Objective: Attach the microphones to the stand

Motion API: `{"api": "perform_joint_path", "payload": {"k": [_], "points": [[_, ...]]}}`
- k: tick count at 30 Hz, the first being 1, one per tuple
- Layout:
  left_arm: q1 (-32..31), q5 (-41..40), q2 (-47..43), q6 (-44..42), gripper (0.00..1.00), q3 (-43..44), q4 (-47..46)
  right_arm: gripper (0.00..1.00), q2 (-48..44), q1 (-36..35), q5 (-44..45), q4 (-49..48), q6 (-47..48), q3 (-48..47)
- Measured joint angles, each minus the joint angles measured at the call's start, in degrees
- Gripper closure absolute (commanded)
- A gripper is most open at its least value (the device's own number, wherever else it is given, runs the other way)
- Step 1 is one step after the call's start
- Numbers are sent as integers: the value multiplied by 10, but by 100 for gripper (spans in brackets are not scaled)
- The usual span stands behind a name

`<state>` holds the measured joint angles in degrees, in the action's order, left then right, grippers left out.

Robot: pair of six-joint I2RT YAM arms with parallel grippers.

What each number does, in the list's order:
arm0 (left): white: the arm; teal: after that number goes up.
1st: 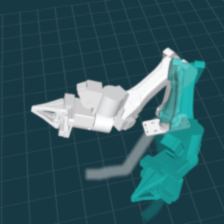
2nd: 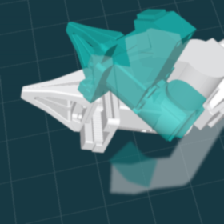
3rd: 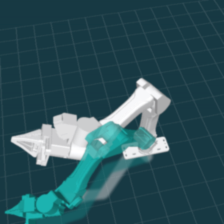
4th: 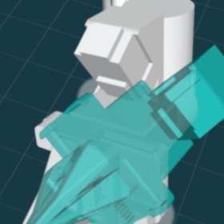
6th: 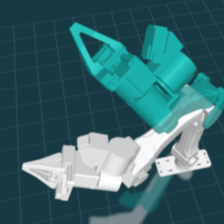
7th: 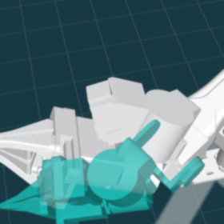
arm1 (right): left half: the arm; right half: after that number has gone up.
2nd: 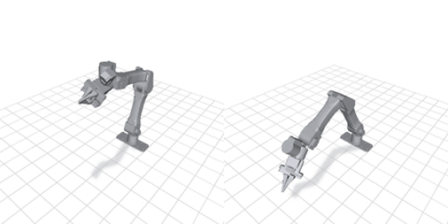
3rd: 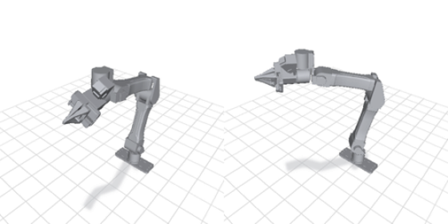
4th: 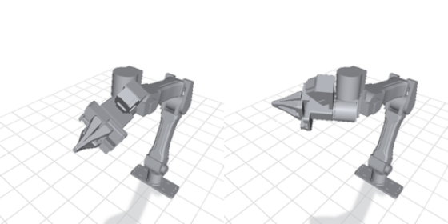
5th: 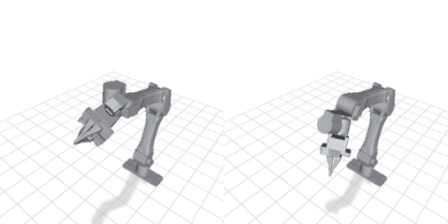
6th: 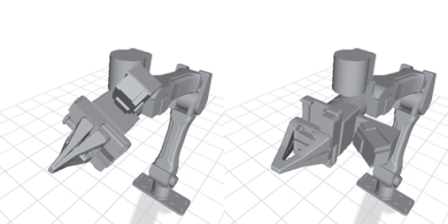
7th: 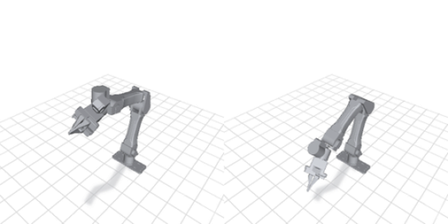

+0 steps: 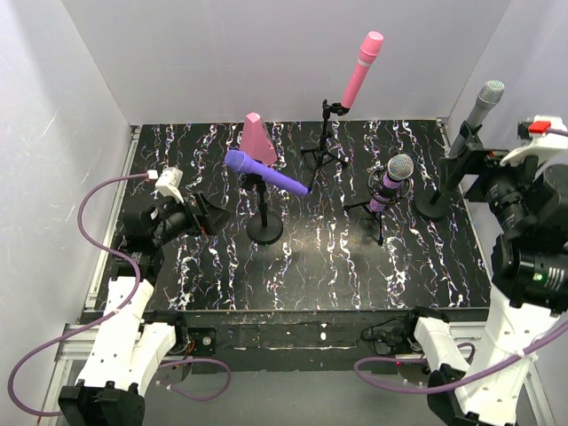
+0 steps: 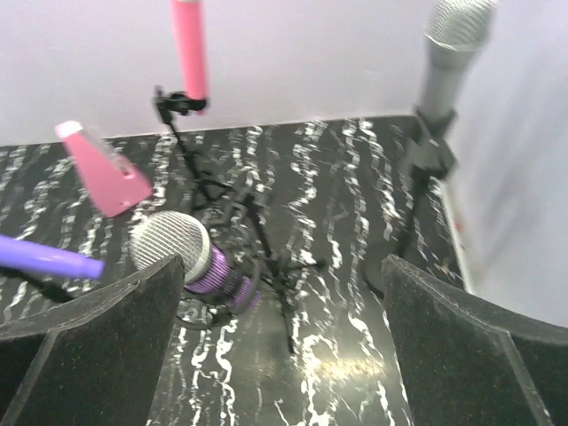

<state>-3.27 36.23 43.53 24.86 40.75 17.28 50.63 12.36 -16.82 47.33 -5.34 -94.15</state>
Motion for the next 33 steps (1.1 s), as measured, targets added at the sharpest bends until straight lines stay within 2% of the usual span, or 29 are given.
{"api": "perform_joint_path", "payload": {"k": [5, 14, 18, 24, 27, 33], "points": [[-12, -69, 0, -40, 2, 31, 75, 2, -61, 22, 79, 3, 3, 69], [-30, -210, 22, -90, 2, 168, 171, 2, -76, 58, 96, 10, 14, 101], [-36, -225, 41, -85, 2, 250, 212, 2, -88, 66, 96, 12, 28, 147], [-59, -244, 65, -89, 2, 393, 226, 2, -101, 79, 100, 24, 36, 239], [-69, -257, 64, -99, 2, 414, 228, 2, -106, 88, 103, 27, 37, 268], [-74, -280, 62, -114, 2, 395, 246, 2, -113, 101, 92, 31, 37, 289]]}}
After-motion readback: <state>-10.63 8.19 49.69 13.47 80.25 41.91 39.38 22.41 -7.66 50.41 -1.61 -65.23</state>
